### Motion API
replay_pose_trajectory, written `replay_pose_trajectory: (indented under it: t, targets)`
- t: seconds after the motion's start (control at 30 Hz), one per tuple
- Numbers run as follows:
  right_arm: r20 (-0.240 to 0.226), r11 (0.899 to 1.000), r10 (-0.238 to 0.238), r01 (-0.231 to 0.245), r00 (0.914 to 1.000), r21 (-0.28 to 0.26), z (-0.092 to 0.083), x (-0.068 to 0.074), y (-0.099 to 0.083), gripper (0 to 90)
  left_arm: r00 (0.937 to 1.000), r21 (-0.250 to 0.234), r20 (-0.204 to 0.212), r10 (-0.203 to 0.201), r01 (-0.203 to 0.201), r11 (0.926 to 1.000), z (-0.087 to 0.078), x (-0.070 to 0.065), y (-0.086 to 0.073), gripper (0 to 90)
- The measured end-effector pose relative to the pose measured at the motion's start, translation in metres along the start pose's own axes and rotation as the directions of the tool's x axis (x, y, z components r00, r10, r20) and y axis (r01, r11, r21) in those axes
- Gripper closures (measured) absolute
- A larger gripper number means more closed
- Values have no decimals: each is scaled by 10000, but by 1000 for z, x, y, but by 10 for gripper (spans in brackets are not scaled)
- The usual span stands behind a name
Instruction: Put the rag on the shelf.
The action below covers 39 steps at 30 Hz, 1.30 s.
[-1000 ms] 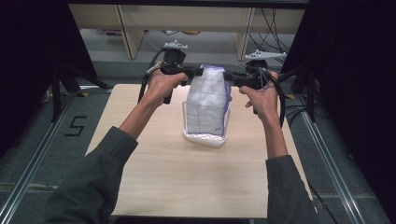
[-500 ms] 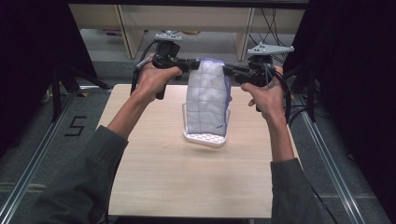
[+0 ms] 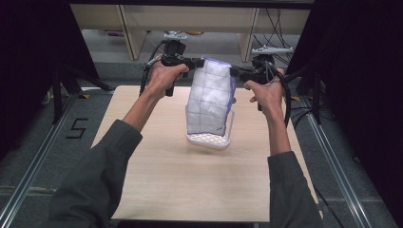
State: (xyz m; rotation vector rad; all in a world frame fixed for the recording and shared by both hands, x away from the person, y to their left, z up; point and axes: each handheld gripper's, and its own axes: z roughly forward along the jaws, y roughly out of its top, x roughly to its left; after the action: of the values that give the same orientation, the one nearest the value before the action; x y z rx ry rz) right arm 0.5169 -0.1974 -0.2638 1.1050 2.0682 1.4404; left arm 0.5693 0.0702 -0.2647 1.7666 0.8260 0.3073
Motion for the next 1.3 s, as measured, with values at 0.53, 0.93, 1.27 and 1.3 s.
replay_pose_trajectory:
  t: [0.53, 0.93, 1.27, 1.3]
  targets:
    - [682, 9919, -110, 23, 9976, 1270, 39, -21, -24, 841, 10000, 861, 27, 81, -83, 9963, 33, 25, -32, 844]
    - [903, 9622, 11, -257, 9959, 2713, 75, -28, -58, 829, 9994, 1794, -31, -337, 337, 9832, 49, 39, -69, 834]
    - [812, 9484, 162, -410, 9966, 3144, 87, -32, -78, 776, 9960, 2642, 166, -882, 807, 9611, 56, 45, -93, 734]
    - [841, 9404, 113, -392, 9964, 3378, 86, -33, -77, 760, 9951, 2607, 181, -970, 890, 9613, 56, 46, -94, 693]
